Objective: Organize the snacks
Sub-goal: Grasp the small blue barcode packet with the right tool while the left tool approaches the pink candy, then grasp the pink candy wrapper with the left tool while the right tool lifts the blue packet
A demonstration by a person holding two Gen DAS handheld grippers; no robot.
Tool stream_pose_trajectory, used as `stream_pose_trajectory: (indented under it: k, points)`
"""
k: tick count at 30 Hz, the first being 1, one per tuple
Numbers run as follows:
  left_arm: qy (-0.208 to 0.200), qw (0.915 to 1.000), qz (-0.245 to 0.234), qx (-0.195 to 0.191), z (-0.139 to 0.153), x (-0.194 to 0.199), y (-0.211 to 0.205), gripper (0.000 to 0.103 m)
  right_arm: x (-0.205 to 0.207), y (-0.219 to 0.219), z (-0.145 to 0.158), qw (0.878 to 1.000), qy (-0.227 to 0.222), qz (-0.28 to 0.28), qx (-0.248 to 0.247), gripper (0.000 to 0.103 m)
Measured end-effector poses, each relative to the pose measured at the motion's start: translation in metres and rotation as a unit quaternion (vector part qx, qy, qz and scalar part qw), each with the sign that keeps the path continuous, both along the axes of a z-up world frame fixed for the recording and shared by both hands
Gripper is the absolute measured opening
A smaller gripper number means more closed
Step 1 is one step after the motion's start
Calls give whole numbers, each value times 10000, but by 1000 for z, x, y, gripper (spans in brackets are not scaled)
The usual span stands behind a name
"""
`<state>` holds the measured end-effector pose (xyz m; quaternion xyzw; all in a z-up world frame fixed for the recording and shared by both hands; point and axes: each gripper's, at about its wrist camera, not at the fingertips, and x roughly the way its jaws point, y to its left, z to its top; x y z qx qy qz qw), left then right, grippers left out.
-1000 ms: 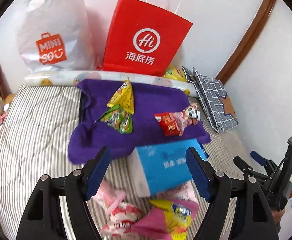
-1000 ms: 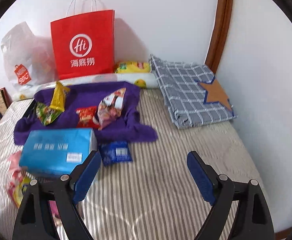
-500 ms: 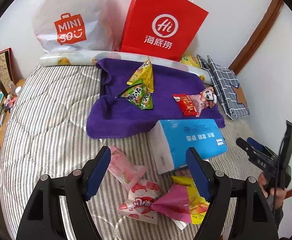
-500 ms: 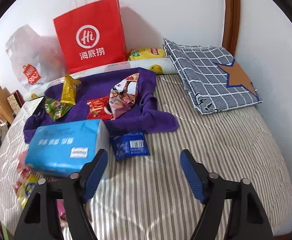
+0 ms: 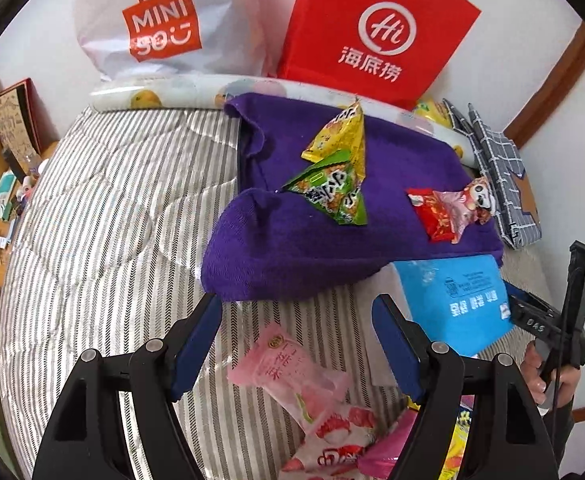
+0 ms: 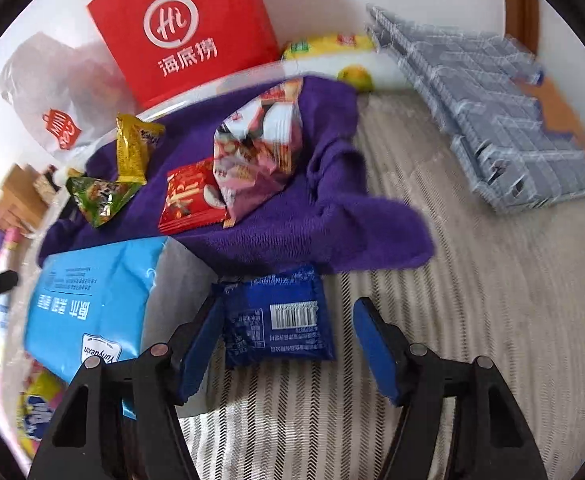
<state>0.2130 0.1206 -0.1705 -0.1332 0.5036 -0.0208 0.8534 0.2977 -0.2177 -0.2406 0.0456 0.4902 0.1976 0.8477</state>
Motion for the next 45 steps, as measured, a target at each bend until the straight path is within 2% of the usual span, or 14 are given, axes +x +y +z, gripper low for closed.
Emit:
stream_pose_trajectory:
  k: [2, 3, 5, 6, 12, 20, 26, 34, 35, 36, 37, 38, 40, 45]
  points:
    - [49, 10000, 1, -39, -4, 2, 1, 77, -1, 3, 1, 9998, -6, 162, -101, 67]
    - [69, 9999, -5, -76, -6, 2, 1, 77, -2, 4, 1, 9996, -42, 236, -148, 63]
    - [110, 9999, -1, -134, -8, 2, 1, 77, -3, 4, 1, 9994, -36, 328, -58, 44]
    - [126, 9998, 1, -152, -9, 2, 1, 77, -4, 4, 2, 9993, 0, 384, -15, 38]
    - [70, 9998, 7, -171, -2, -10, 3, 77, -19, -3, 11, 9996, -156, 150, -194, 37]
    - [9, 9999, 21, -166, 3, -31, 7, 77, -74, -28, 33, 9994, -162, -146, -282, 37]
    - [132, 9997, 53, -200, -8, -41, 6, 77, -109, -23, 31, 9979, -303, -317, -476, 37]
    - [423, 9988, 163, -197, -41, -28, -6, 76, -121, -8, 15, 9955, -506, -488, -641, 38]
    - [408, 9989, 177, -156, -43, -26, -9, 75, -120, -8, 14, 9953, -531, -503, -627, 38]
    - [258, 9994, 217, -34, -42, -28, -11, 69, -119, -10, 13, 9955, -528, -523, -583, 39]
    - [203, 9996, 210, 33, -43, -28, -14, 56, -117, -11, 12, 9955, -522, -567, -547, 39]
    - [178, 9996, 159, 130, -44, -27, -17, 53, -116, -12, 11, 9953, -530, -605, -533, 39]
    - [97, 9997, 62, 221, -44, -29, -20, 33, -113, -13, 9, 9945, -584, -668, -563, 40]
    - [-253, 9988, -81, 418, -47, -36, -25, 32, -107, -7, 7, 9917, -704, -741, -782, 42]
